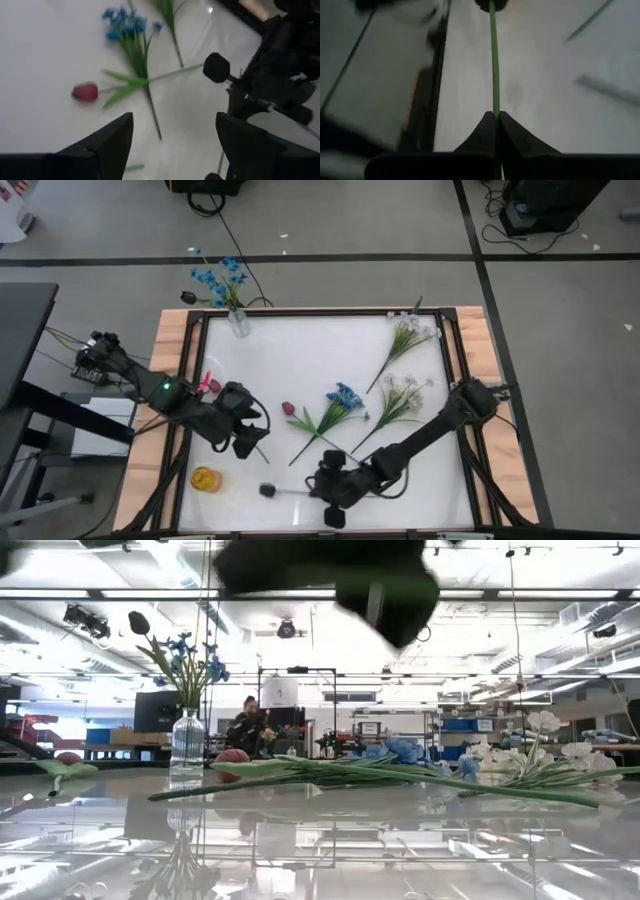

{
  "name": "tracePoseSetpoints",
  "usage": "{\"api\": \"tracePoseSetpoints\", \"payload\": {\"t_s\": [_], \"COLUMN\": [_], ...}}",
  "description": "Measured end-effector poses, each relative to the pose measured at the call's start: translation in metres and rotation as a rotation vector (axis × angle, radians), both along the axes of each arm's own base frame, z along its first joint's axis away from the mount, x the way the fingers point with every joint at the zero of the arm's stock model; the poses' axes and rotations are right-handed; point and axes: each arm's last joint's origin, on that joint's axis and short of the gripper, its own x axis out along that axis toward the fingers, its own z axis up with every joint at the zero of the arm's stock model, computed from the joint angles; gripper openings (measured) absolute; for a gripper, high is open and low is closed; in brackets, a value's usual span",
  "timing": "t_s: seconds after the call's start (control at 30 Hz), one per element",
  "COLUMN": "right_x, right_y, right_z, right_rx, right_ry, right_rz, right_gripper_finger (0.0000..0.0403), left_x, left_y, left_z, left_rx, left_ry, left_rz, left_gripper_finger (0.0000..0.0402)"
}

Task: Sort flowers into vase by color
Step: Put the black tulip into the transparent vase

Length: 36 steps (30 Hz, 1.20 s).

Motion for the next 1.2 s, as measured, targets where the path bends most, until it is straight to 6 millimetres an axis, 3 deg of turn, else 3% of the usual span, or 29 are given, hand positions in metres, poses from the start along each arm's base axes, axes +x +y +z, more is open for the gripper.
{"api": "tracePoseSetpoints", "payload": {"t_s": [0.37,0.5,0.63,0.87,1.2], "right_x": [-0.030,-0.041,-0.042,-0.033,-0.018], "right_y": [-0.035,-0.049,-0.062,-0.083,-0.124], "right_z": [0.103,0.135,0.160,0.191,0.209], "right_rx": [0.011,-0.021,-0.035,-0.049,-0.088], "right_ry": [-0.289,-0.398,-0.501,-0.696,-0.853], "right_rz": [-0.501,-0.597,-0.620,-0.580,-0.510], "right_gripper_finger": [0.0011,0.0011,0.0011,0.0011,0.0010], "left_x": [-0.021,-0.029,-0.025,0.005,0.027], "left_y": [0.014,0.020,0.020,0.023,0.056], "left_z": [0.048,0.064,0.071,0.079,0.099], "left_rx": [0.137,0.186,0.274,0.365,0.406], "left_ry": [-0.380,-0.494,-0.540,-0.653,-0.867], "left_rz": [0.024,0.041,0.011,-0.019,0.022], "left_gripper_finger": [0.0254,0.0254,0.0254,0.0254,0.0251]}}
